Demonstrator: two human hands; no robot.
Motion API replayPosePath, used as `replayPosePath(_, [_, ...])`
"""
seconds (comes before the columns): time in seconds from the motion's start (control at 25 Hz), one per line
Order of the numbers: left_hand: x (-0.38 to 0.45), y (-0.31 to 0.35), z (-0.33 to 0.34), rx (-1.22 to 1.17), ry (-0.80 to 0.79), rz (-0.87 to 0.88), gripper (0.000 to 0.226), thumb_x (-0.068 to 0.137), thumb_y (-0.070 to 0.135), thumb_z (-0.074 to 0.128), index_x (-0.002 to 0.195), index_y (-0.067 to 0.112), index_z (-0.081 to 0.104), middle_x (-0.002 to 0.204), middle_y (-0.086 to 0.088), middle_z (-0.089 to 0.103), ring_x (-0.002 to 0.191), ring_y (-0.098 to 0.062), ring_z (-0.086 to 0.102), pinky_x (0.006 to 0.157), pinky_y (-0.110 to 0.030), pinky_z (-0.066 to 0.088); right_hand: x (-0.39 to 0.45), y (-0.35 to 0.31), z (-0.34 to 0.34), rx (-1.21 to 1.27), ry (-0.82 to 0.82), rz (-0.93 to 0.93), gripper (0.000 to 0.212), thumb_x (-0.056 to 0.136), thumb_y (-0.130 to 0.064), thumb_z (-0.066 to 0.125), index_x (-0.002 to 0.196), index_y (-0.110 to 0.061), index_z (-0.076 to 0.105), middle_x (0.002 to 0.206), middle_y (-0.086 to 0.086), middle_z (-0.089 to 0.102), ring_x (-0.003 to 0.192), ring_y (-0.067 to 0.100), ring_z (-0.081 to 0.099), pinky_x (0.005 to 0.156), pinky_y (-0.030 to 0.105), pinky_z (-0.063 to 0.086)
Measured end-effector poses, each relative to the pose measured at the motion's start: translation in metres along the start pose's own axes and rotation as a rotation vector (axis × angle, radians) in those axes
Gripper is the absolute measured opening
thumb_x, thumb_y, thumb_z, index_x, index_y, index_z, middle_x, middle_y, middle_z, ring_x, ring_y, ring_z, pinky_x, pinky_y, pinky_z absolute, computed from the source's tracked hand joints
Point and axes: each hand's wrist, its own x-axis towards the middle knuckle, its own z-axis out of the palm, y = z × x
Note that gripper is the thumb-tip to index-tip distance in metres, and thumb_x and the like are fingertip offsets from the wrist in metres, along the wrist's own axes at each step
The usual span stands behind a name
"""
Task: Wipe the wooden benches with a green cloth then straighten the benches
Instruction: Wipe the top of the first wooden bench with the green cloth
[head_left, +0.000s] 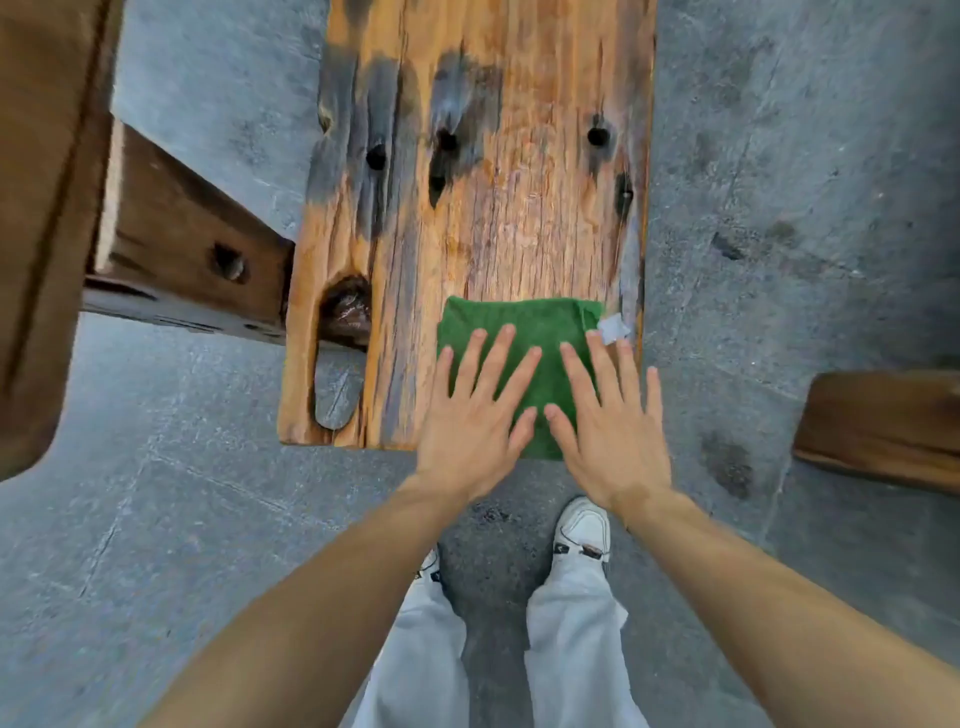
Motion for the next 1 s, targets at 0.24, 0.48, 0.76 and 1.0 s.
replayPosePath(0.24, [0.022,0.009,0.025,0.069,-0.014,-0.015,0.066,0.1,0.059,0.026,0.16,0.036,0.012,0.17,-0.004,0.003,0.154,-0.04,0.001,0.116,-0.072,0.003,0.015,0.016,0.034,0.033,0.102,-0.039,0.061,0.102,-0.049,0.021,0.158,-0.026,0.016,0.167,0.002,0.007,0.154,0.028,0.004,0.121,0.058,0.009])
replayPosePath(0.48, [0.011,-0.006,0.019,0.078,-0.056,0.015,0.071,0.094,0.066,0.036,0.159,0.043,0.019,0.17,-0.003,0.007,0.154,-0.043,0.002,0.113,-0.075,0.006,0.016,0.015,0.037,0.134,0.129,0.002,0.065,0.1,-0.049,0.028,0.158,-0.021,0.019,0.167,0.002,0.008,0.154,0.025,0.001,0.121,0.059,0.009])
replayPosePath(0.76, [-0.029,-0.07,0.017,0.027,-0.017,-0.317,0.071,0.093,0.062,0.034,0.158,0.042,0.012,0.17,-0.005,0.007,0.153,-0.043,0.003,0.113,-0.075,0.014,0.043,-0.005,0.01,0.311,0.202,0.006,0.06,0.103,-0.043,0.027,0.158,-0.021,0.018,0.166,-0.003,0.008,0.154,0.02,-0.001,0.123,0.049,-0.002])
replayPosePath(1.0, [0.02,0.043,0.03,0.053,-0.059,0.021,0.072,0.09,0.066,0.041,0.157,0.046,0.02,0.17,-0.005,0.007,0.153,-0.046,0.003,0.111,-0.078,0.002,0.041,0.071,0.027,0.735,0.263,0.59,0.061,0.101,-0.046,0.02,0.157,-0.022,0.024,0.166,0.001,0.017,0.153,0.018,0.009,0.124,0.034,0.005])
